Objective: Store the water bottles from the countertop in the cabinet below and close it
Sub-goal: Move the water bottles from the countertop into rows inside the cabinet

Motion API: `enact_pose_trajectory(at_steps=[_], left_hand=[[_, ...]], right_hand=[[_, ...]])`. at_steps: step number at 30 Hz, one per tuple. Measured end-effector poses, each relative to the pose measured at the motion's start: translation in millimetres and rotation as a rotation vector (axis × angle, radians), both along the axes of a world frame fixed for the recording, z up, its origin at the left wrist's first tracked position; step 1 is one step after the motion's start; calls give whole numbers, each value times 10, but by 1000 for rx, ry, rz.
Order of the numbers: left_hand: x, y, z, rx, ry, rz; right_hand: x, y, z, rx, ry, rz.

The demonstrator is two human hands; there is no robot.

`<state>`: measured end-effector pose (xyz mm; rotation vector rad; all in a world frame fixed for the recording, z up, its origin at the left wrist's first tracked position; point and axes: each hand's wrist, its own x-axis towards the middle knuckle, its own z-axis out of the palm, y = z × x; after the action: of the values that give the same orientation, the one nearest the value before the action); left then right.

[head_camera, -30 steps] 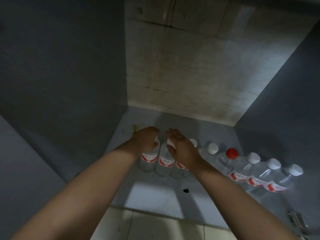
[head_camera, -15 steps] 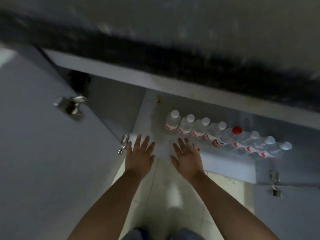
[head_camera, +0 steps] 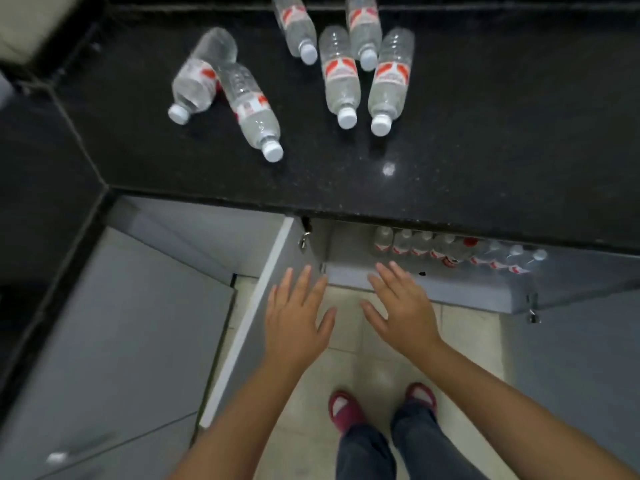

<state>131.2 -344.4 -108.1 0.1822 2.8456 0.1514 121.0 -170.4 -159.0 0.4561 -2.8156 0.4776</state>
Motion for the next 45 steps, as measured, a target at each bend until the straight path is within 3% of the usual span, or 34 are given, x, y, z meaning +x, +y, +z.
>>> enact_pose_trajectory(at_steps=[4,13,18,25,29,37,41,45], left_hand=[[-200,-154,570,70,226,60],[-1043,47,1058,105,283,130],[-1660,359,936,121,209,136],[-2561,600,659,212,119,1],[-2828,625,511,209,40,-25],[-2999,712,446,229,146,45],[-2826,628,547,156,175,60],[-2288,485,734,232,247,39]], right_hand=[[-256,-122,537,-67,179,-64],[-1314,203,1209,23,378,-145],[-1980,345,1101,133,257,-193],[-2615,374,623,37,229,-97],[-2680,349,535,32,211,-65],[-2645,369,458,-131,220,-70],[-2456,537,443,-157,257,-101],[-1918,585,592,-137,223,-88]])
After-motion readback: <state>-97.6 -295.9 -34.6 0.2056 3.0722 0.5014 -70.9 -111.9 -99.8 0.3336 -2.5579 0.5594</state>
